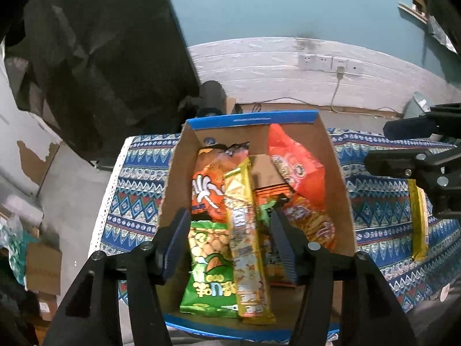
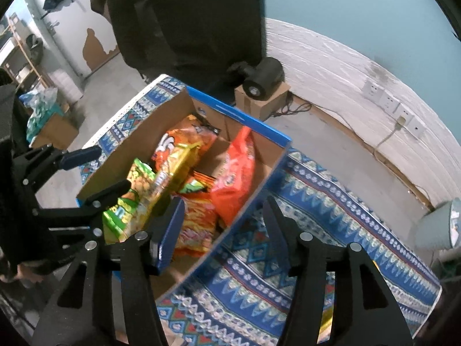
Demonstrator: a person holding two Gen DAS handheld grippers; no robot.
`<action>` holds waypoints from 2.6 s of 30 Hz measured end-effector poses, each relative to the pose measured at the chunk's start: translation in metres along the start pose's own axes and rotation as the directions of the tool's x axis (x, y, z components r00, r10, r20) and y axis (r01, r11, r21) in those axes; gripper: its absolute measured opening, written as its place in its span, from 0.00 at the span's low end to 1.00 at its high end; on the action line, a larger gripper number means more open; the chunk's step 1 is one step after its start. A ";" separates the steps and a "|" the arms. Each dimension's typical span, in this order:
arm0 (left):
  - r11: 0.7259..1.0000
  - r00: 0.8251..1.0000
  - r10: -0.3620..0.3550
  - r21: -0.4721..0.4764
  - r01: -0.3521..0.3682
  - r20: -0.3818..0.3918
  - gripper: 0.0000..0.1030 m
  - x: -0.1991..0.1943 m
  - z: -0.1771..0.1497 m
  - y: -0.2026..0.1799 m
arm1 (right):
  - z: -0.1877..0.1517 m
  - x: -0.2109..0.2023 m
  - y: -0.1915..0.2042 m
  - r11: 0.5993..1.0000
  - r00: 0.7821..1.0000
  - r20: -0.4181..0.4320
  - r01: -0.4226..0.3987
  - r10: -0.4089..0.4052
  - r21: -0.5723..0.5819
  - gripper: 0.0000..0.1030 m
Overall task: Organize snacks
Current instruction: 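Lower both held snacks into the box and open both tools, then move both open tools to the gold bar and silver packet on the cloth, then grasp the gold wafer bar with the left tool while the right tool grasps the silver foil packet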
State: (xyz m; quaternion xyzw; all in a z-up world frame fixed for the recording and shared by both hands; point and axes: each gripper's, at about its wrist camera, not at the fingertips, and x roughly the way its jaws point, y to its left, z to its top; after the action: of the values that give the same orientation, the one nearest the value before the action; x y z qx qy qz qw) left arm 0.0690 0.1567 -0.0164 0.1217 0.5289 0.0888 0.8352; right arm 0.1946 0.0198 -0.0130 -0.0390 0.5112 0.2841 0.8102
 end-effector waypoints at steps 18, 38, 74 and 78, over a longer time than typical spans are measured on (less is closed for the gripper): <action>0.986 0.999 -0.049 0.162 0.046 0.014 0.71 -0.021 0.007 -0.083 | -0.060 -0.043 -0.073 0.997 0.999 -0.001 0.053 -0.053 0.057 0.65; 0.943 0.987 -0.147 0.291 0.159 -0.063 0.75 -0.013 0.014 -0.185 | -0.121 -0.060 -0.147 0.984 0.987 -0.054 0.157 -0.152 0.089 0.72; 0.867 0.918 -0.231 0.360 0.344 -0.321 0.76 0.069 0.006 -0.342 | -0.238 0.009 -0.270 0.981 0.962 -0.240 0.157 -0.127 0.113 0.72; 0.868 0.902 -0.251 0.332 0.370 -0.350 0.76 0.077 0.007 -0.348 | -0.242 0.021 -0.266 0.986 0.960 -0.248 0.150 -0.129 0.068 0.71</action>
State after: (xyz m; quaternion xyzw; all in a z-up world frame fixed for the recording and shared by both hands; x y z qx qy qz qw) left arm 0.1146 -0.1546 -0.1833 0.1834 0.6674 -0.1383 0.7084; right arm 0.1395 -0.2794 -0.2065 -0.0743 0.6142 0.1970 0.7605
